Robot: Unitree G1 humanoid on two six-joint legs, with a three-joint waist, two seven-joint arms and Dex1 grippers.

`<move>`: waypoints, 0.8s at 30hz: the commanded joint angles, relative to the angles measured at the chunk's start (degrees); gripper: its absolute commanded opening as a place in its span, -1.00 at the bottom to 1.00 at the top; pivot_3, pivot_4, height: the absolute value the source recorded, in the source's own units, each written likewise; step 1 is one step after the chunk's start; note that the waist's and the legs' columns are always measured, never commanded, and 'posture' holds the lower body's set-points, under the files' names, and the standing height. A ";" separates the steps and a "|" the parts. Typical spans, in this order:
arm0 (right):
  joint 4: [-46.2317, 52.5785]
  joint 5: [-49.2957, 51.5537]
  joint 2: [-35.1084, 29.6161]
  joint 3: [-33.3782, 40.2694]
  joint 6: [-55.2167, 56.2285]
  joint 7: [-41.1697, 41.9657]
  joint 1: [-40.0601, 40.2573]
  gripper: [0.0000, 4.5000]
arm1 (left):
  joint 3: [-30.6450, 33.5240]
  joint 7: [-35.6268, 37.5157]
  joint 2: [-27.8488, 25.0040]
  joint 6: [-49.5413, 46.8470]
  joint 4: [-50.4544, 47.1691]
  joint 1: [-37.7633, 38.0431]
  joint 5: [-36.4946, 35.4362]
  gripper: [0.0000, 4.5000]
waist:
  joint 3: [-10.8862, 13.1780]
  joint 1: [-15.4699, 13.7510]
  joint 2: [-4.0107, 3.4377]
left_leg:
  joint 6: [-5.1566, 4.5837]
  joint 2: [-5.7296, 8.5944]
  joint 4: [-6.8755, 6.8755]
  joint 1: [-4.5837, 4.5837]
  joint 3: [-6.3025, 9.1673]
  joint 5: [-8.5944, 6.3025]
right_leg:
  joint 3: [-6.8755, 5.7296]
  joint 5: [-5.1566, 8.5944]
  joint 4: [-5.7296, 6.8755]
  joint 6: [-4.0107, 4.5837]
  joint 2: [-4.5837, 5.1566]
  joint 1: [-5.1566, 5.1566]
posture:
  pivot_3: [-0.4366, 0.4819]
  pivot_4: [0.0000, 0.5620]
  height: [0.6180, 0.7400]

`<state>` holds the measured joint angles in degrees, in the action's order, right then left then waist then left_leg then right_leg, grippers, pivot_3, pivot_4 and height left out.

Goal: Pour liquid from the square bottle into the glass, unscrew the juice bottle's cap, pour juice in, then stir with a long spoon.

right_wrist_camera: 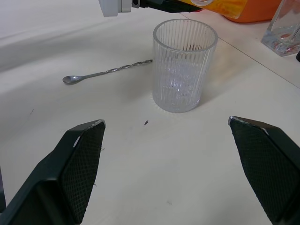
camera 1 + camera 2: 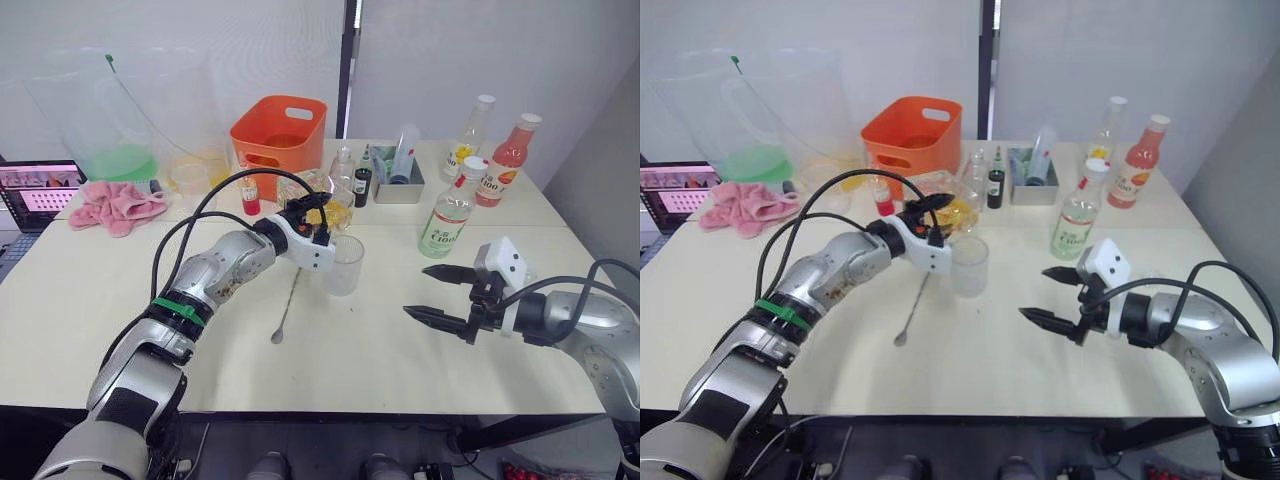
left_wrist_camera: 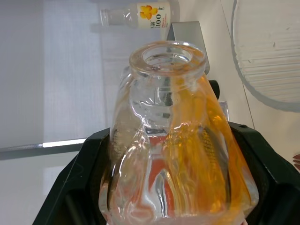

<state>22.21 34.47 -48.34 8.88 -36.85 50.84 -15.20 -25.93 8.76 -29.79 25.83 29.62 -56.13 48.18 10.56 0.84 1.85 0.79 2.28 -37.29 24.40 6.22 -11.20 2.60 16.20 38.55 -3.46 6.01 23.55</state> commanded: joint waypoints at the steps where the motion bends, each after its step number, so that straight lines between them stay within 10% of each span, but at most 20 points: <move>1: 1.61 0.17 -0.08 1.37 1.04 -0.20 -0.38 0.99 | 1.26 -3.77 -0.80 0.88 -1.54 -3.49 0.86 0.24 | 0.00 0.02 0.00 | 0.00 0.00 0.00 0.00 0.00 0.00 | 0.00 0.00 0.00 0.00 0.00 0.00 | -0.05 -0.47 1.00; 24: -0.07 -1.55 0.71 0.52 2.47 0.11 -0.63 0.99 | -1.32 -10.62 -2.40 0.47 -1.31 -4.65 8.74 0.24 | 0.00 0.07 0.00 | 0.00 0.02 -0.03 0.00 0.00 0.00 | 0.00 0.00 0.10 0.00 0.02 0.02 | -0.05 -0.47 1.00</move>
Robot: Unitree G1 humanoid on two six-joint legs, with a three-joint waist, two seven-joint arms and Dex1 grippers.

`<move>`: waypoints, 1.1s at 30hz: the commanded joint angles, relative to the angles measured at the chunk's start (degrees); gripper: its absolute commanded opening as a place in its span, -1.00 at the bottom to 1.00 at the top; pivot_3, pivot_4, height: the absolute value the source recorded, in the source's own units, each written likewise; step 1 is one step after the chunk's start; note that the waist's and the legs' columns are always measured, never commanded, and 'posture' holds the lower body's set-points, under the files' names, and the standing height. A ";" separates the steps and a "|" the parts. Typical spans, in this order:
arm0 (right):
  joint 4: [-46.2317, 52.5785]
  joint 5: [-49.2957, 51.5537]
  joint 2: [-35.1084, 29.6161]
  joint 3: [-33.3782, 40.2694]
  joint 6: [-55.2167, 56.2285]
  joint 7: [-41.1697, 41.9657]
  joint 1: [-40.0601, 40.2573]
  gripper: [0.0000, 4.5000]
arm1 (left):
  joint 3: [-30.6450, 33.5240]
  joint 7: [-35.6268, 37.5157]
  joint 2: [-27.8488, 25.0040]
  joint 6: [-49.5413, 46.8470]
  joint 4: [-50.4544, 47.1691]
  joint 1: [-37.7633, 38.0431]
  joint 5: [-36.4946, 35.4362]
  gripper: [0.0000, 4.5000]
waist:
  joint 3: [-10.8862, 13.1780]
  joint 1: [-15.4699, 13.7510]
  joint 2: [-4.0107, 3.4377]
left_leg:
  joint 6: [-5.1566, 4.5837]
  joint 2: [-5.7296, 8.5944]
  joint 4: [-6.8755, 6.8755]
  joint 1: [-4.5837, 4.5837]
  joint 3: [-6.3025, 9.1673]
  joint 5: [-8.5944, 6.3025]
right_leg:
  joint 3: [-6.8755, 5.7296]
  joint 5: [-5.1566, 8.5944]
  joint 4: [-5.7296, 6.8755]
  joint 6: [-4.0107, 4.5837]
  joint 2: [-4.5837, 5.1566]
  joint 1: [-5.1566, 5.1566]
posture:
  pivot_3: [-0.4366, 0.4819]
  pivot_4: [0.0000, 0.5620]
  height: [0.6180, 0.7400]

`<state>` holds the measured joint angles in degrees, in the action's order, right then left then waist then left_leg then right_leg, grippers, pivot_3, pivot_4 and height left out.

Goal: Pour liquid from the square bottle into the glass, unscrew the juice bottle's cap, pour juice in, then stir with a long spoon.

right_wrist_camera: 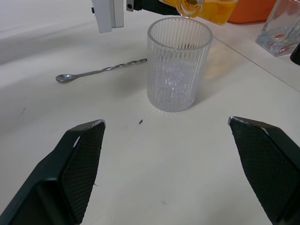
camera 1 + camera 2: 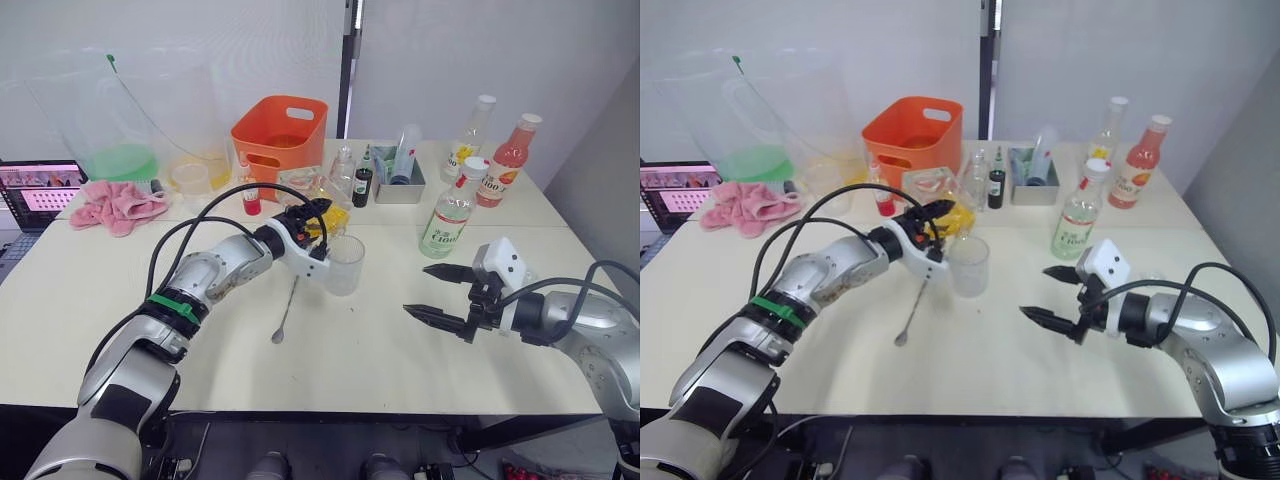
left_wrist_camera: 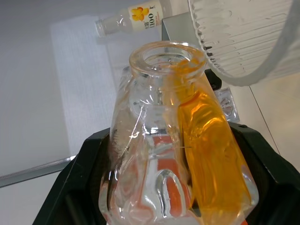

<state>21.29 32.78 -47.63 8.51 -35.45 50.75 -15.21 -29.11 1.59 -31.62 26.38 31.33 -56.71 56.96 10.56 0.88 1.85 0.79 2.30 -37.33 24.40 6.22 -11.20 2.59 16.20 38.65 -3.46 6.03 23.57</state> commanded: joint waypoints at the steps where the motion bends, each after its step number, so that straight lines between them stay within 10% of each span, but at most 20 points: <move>1: 0.84 0.14 -0.02 0.89 1.06 0.21 -0.60 0.99 | 1.85 -3.75 -0.62 -0.09 -3.11 -4.22 0.23 0.24 | 0.00 0.04 0.00 | 0.00 0.00 0.00 0.00 0.00 0.00 | 0.00 0.00 0.00 0.00 0.00 0.01 | -0.05 -0.47 1.00; 21: 0.41 -0.03 0.00 0.69 1.17 0.45 -1.20 0.99 | 1.96 -5.09 -0.59 -0.32 -4.43 -3.91 1.16 0.24 | 0.00 0.04 0.00 | 0.00 0.01 -0.08 0.00 0.00 0.00 | 0.00 0.00 0.26 0.00 0.00 0.03 | -0.05 -0.47 1.00; 33: -0.60 -0.24 -0.16 -0.41 1.25 1.32 -2.58 0.99 | 5.93 2.97 1.17 -1.18 -2.54 -2.10 -11.95 0.24 | 0.00 0.33 0.00 | -0.01 0.01 -0.17 0.01 -0.01 -0.01 | 0.00 0.00 0.29 0.00 0.01 0.10 | -0.05 -0.47 1.00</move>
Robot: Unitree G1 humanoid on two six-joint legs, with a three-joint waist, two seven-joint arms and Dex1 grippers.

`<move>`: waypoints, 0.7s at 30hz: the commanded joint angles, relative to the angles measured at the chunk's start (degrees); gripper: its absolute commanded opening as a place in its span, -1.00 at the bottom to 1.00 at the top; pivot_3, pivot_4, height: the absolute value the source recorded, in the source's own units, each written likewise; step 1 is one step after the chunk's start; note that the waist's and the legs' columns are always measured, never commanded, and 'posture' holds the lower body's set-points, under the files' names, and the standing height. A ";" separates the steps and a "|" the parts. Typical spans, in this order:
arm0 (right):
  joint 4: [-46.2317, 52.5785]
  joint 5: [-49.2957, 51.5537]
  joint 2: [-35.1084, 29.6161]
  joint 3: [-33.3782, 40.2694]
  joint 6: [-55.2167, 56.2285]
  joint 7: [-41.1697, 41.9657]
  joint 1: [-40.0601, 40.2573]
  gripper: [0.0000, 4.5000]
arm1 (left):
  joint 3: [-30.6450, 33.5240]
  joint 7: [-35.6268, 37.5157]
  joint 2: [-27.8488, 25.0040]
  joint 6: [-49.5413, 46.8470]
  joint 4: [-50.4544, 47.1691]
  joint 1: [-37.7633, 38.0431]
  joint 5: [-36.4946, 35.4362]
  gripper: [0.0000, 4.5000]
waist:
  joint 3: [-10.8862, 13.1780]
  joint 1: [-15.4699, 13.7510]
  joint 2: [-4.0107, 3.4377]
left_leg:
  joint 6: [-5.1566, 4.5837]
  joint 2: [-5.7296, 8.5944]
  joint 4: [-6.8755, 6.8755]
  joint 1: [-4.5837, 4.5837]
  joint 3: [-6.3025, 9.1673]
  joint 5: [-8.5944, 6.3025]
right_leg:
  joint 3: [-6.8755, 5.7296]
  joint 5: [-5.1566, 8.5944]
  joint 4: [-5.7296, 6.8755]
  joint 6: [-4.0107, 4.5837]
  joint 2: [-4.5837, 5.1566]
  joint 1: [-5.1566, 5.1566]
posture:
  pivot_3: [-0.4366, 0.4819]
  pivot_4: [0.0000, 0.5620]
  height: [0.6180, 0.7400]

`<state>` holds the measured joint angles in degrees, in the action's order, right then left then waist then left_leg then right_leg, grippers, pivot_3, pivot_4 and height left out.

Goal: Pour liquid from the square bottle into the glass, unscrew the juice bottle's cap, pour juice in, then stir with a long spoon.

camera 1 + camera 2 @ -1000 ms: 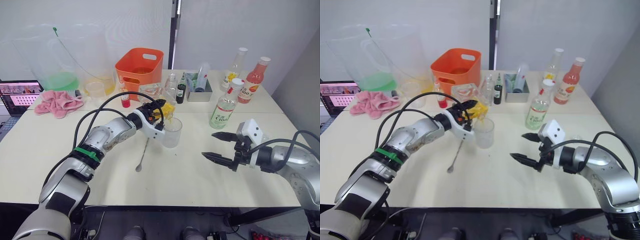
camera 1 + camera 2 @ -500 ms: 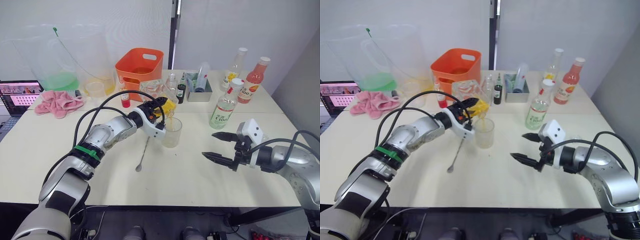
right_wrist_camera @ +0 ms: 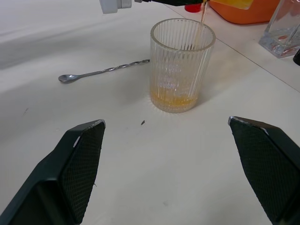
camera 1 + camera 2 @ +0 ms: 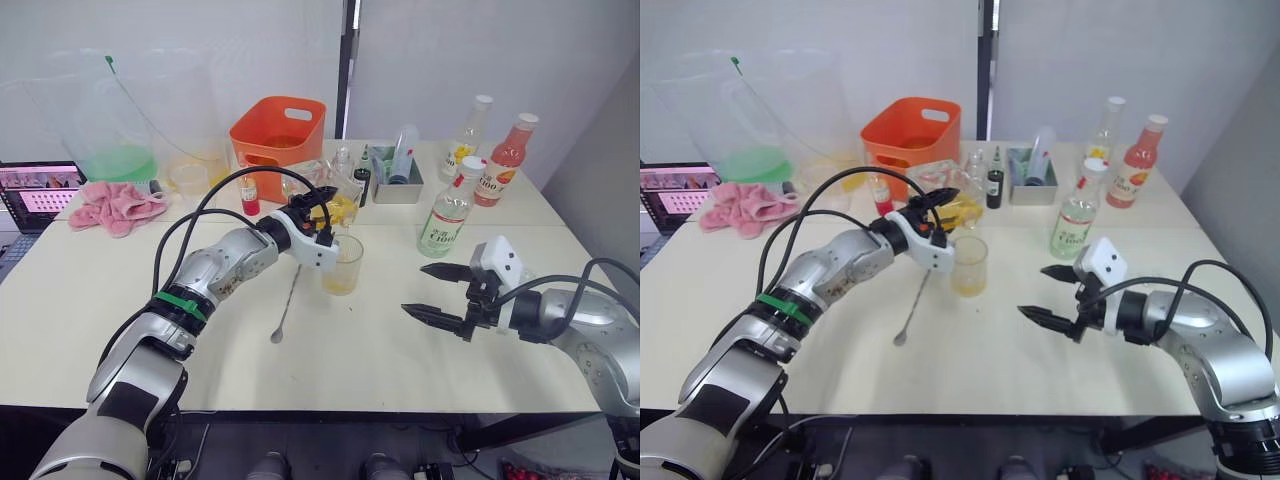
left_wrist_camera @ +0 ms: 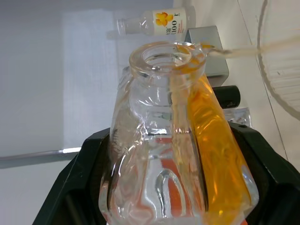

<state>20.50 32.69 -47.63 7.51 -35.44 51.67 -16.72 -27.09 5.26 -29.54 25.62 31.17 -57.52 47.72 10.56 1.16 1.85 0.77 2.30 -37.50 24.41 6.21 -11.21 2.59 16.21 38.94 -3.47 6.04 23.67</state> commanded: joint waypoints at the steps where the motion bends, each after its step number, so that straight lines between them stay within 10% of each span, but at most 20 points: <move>1: 0.01 -0.24 -0.12 0.47 1.28 0.49 -1.28 0.99 | 4.02 -0.52 -0.97 -0.46 -2.49 -1.19 -3.21 0.24 | 0.00 0.07 0.00 | 0.00 0.00 -0.01 0.00 0.00 0.00 | 0.00 0.00 0.01 0.00 0.00 0.00 | -0.05 -0.47 1.00; 10: -2.67 -0.87 0.00 -1.64 2.07 2.63 -4.68 0.99 | 12.04 8.61 1.11 -5.90 -3.70 2.22 -19.55 0.24 | 0.00 0.12 0.00 | -0.03 -0.01 -0.16 0.03 -0.01 -0.02 | 0.00 0.00 0.09 0.00 0.00 0.04 | -0.05 -0.47 1.00; 21: -3.51 -0.01 1.00 -2.76 1.15 4.49 -7.88 0.99 | 35.27 11.11 6.57 -34.32 -10.95 4.92 -47.30 0.24 | -0.01 1.22 0.00 | -0.04 -0.01 -0.38 0.40 0.00 -0.02 | -0.03 -0.01 0.37 0.01 0.00 0.49 | -0.05 -0.47 1.00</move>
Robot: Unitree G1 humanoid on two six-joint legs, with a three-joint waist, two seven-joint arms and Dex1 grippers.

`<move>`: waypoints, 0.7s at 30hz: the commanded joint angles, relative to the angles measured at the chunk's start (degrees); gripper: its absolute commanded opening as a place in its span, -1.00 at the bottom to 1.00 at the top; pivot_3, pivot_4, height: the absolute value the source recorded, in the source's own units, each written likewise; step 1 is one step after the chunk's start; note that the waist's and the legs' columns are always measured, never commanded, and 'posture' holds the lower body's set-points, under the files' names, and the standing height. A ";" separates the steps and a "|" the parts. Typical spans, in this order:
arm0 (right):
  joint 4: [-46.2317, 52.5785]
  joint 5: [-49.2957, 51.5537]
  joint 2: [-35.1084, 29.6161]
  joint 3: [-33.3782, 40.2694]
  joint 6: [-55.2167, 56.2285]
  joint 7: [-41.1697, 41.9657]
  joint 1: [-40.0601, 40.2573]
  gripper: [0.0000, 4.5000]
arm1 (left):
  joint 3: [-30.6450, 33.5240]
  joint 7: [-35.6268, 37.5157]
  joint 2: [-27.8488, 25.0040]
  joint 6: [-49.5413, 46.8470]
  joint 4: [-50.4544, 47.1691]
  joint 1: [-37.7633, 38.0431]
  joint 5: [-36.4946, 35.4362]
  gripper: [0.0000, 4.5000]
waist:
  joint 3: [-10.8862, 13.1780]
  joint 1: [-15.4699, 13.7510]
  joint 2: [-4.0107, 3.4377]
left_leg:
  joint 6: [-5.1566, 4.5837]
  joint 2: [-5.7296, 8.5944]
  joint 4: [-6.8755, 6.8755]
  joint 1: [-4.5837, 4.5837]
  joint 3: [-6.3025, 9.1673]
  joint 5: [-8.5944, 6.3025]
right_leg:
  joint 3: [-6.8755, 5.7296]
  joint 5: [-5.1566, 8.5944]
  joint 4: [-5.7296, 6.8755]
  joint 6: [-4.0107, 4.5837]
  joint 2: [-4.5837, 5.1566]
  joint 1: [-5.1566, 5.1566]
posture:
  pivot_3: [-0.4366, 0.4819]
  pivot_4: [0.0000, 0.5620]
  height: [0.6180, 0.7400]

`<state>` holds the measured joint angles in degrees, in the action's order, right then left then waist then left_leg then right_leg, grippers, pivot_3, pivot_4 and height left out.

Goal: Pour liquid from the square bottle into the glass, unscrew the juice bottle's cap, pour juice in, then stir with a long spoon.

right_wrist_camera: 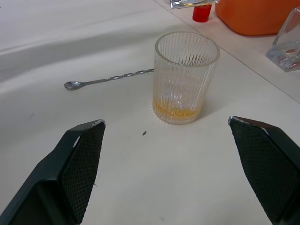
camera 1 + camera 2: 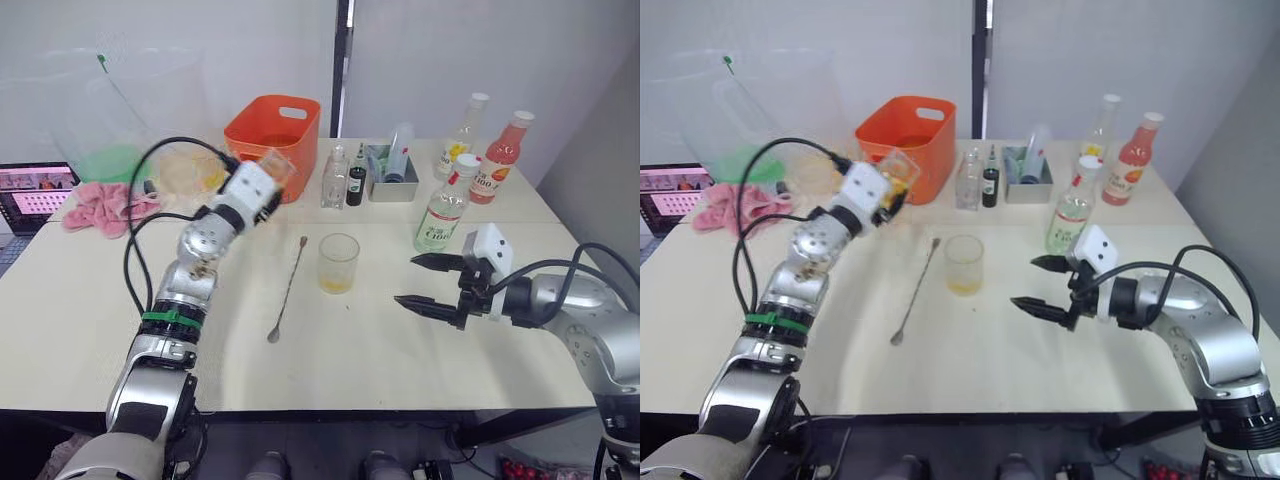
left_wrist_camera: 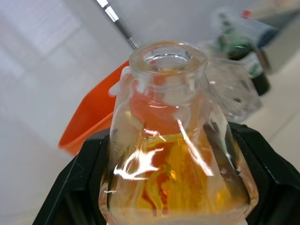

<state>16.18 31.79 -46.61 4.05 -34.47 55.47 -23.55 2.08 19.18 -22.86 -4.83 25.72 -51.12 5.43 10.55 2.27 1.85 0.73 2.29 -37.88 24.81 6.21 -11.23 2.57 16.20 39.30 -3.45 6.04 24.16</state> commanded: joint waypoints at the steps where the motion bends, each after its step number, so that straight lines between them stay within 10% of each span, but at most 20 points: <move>1: 0.78 0.95 0.01 0.56 0.07 0.89 -1.23 0.99 | 7.85 -3.70 0.02 -6.08 -6.15 -0.99 -6.47 0.24 | 0.00 0.15 0.01 | 0.00 0.00 0.00 0.00 0.01 0.00 | -0.02 0.00 0.02 0.00 0.00 0.00 | -0.05 -0.47 1.00; 21: 0.63 0.88 0.53 -0.26 -0.85 1.99 -2.05 0.99 | 14.91 -4.02 -0.54 -24.43 -17.42 11.52 -18.75 0.24 | -0.04 -0.18 0.07 | 0.03 0.01 0.00 -0.03 0.00 0.02 | 0.00 -0.03 0.01 0.05 0.06 -0.02 | -0.05 -0.47 1.00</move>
<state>15.28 31.96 -45.61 2.59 -35.22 57.31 -25.71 15.63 14.88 -22.31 -29.28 11.79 -39.07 -11.66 10.52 2.09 1.92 0.77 2.30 -37.88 24.78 6.21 -11.21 2.56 16.17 39.31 -3.41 6.10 24.14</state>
